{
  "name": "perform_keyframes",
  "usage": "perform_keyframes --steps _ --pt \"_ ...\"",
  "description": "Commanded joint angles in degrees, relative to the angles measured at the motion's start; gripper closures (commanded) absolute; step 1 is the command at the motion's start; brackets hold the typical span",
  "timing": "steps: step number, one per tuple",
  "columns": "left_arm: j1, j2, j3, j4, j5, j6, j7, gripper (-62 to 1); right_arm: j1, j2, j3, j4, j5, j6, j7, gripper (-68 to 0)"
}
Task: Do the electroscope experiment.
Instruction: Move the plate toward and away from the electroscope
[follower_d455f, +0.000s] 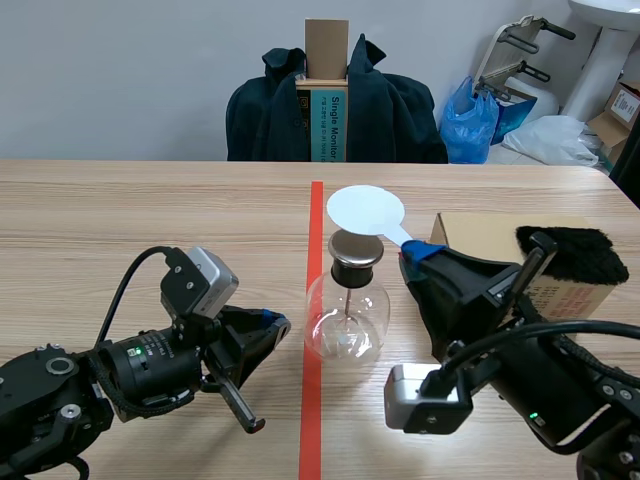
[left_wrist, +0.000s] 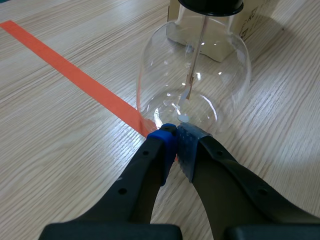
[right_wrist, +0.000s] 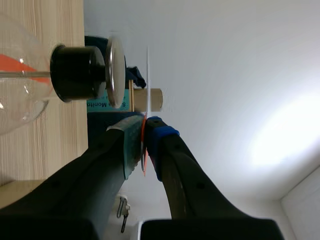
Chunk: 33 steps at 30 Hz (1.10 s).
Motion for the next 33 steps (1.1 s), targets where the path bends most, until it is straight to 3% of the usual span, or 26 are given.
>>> perform_keyframes --steps 1,20,27,33 --pt "-0.2 0.2 -0.4 1.6 -0.4 -0.2 -0.9 -2.6 -0.1 0.6 0.5 1.0 0.4 -0.8 0.5 -0.7" --pt "-0.2 0.2 -0.4 1.6 -0.4 -0.2 -0.9 -2.6 -0.3 0.6 0.5 1.0 0.4 -0.8 4.6 -0.7" --pt "-0.2 0.2 -0.4 1.6 -0.4 -0.2 -0.9 -2.6 -0.3 0.6 0.5 1.0 0.4 -0.8 4.5 -0.7" --pt "-0.2 0.2 -0.4 1.6 -0.4 -0.2 -0.9 -2.6 -0.3 0.6 0.5 1.0 0.4 -0.8 0.8 -0.7"
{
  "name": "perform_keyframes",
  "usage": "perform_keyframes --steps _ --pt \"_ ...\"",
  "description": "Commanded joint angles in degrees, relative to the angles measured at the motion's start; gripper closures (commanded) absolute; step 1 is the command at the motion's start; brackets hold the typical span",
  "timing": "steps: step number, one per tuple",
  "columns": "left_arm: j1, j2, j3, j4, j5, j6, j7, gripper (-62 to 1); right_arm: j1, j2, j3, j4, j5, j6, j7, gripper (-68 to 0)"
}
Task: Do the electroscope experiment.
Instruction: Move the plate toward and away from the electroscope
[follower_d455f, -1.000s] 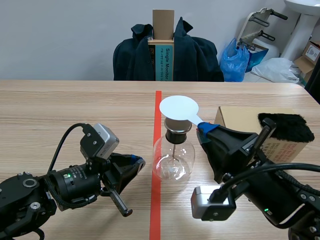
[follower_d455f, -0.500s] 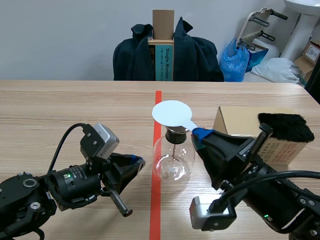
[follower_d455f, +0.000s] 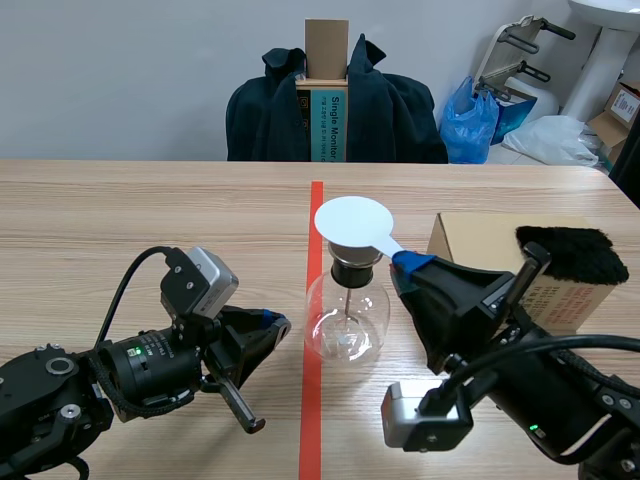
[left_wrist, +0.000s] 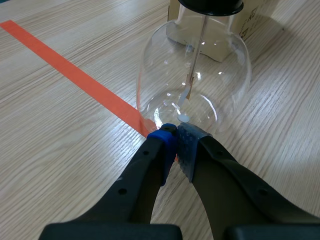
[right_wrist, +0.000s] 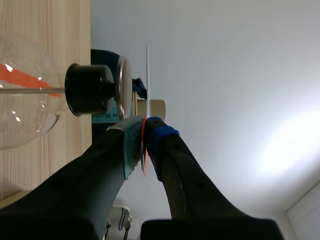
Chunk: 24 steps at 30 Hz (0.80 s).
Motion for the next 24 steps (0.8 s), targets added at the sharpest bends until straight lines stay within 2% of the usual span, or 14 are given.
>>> perform_keyframes --steps 1,15,24 --pt "-0.2 0.2 -0.4 1.6 -0.4 -0.2 -0.9 -2.6 0.3 0.6 0.5 1.0 0.4 -0.8 -1.2 -0.7" --pt "-0.2 0.2 -0.4 1.6 -0.3 -0.2 -0.9 -2.6 -1.2 0.6 0.7 1.0 0.4 -0.8 -14.7 -0.7" --pt "-0.2 0.2 -0.4 1.6 -0.3 -0.2 -0.9 -2.6 -1.2 0.6 2.5 1.0 0.4 -0.8 -20.3 -0.7"
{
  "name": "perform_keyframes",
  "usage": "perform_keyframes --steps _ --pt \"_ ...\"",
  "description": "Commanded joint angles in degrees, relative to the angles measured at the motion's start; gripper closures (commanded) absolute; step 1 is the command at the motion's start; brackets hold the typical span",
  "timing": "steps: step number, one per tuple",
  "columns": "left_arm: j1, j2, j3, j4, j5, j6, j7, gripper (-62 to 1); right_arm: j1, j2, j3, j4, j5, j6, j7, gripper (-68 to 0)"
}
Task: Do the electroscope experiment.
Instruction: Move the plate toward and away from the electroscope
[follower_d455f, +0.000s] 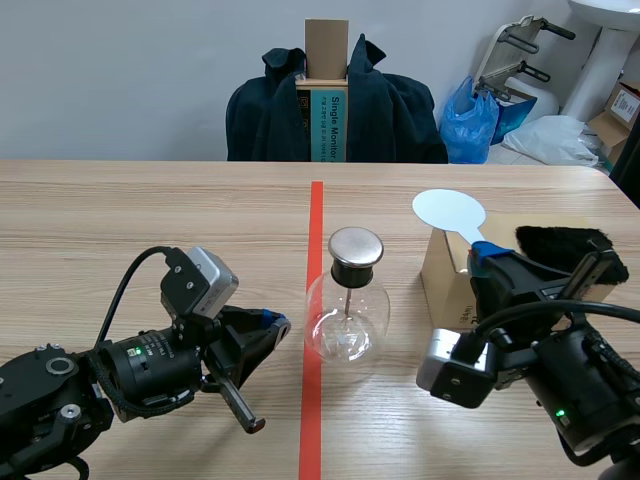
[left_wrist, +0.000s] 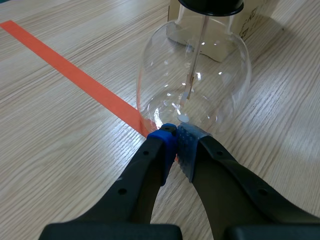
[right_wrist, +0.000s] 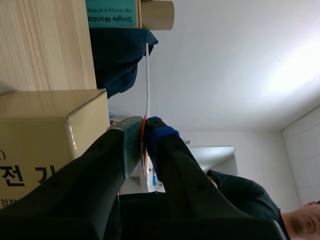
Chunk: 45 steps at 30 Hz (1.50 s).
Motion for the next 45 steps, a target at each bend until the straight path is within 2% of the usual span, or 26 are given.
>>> perform_keyframes --steps 1,5,13,18,21,34,45 --pt "-0.2 0.2 -0.4 1.6 -0.3 -0.2 -0.9 -2.6 0.8 0.6 0.8 1.0 0.4 -0.8 -0.3 -0.7" --pt "-0.2 0.2 -0.4 1.6 -0.3 -0.2 -0.9 -2.6 0.8 0.7 0.8 1.0 0.4 -0.8 0.9 -0.7" --pt "-0.2 0.2 -0.4 1.6 -0.3 -0.2 -0.9 -2.6 0.8 0.7 0.8 1.0 0.4 -0.9 11.4 -0.7" --pt "-0.2 0.2 -0.4 1.6 -0.3 -0.2 -0.9 -2.6 0.8 0.6 0.8 1.0 0.4 -3.3 17.8 -0.7" --pt "-0.2 0.2 -0.4 1.6 -0.3 -0.2 -0.9 -2.6 0.8 0.6 0.7 1.0 0.4 -3.4 20.2 -0.7" --pt "-0.2 0.2 -0.4 1.6 -0.3 -0.2 -0.9 -2.6 0.8 0.6 0.7 1.0 0.4 -3.4 25.9 -0.7" --pt "-0.2 0.2 -0.4 1.6 -0.3 -0.2 -0.9 -2.6 0.8 0.6 0.7 1.0 0.4 -3.2 26.3 -0.7"
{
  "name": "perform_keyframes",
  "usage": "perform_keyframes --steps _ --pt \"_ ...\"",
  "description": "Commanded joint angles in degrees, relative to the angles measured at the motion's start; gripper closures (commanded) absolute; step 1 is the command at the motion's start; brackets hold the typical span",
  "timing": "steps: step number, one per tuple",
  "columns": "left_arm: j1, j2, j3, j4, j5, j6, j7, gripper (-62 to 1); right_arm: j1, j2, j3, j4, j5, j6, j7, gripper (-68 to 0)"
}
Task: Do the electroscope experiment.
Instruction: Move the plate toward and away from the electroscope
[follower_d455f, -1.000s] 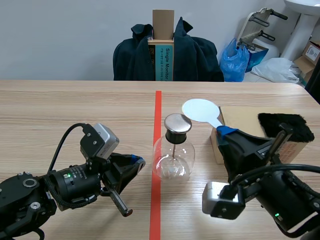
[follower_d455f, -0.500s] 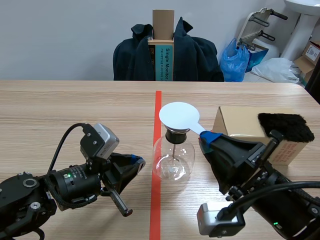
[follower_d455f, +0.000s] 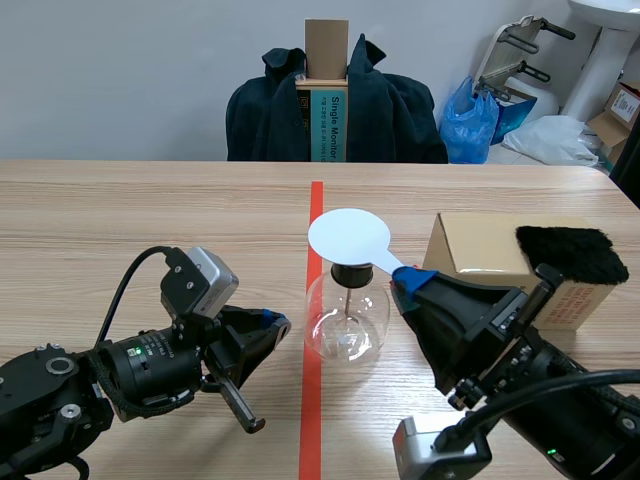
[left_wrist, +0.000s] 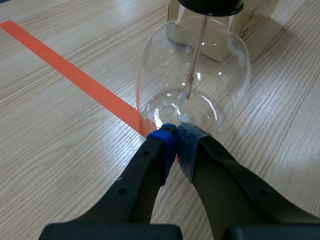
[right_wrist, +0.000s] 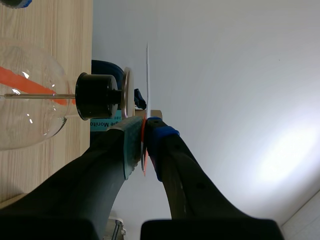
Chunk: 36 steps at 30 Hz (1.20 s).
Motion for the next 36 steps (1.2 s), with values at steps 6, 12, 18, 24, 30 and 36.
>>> perform_keyframes --steps 6,12,18,24,30,36 --pt "-0.2 0.2 -0.4 1.6 -0.4 -0.2 -0.9 -2.6 0.7 0.6 0.4 1.0 0.4 -0.6 0.0 -0.7" --pt "-0.2 0.2 -0.4 1.6 -0.4 -0.2 -0.9 -2.6 0.6 0.6 0.4 1.0 0.4 -0.6 -2.3 -0.7" --pt "-0.2 0.2 -0.4 1.6 -0.4 -0.2 -0.9 -2.6 0.6 0.6 0.4 1.0 0.4 -0.6 -8.5 -0.7" --pt "-0.2 0.2 -0.4 1.6 -0.4 -0.2 -0.9 -2.6 0.6 0.6 0.4 1.0 0.4 -0.6 -15.4 -0.7" --pt "-0.2 0.2 -0.4 1.6 -0.4 -0.2 -0.9 -2.6 0.6 0.6 0.4 1.0 0.4 -0.6 -21.4 -0.7" --pt "-0.2 0.2 -0.4 1.6 -0.4 -0.2 -0.9 -2.6 0.6 0.6 0.4 1.0 0.4 -0.6 -26.0 -0.7"
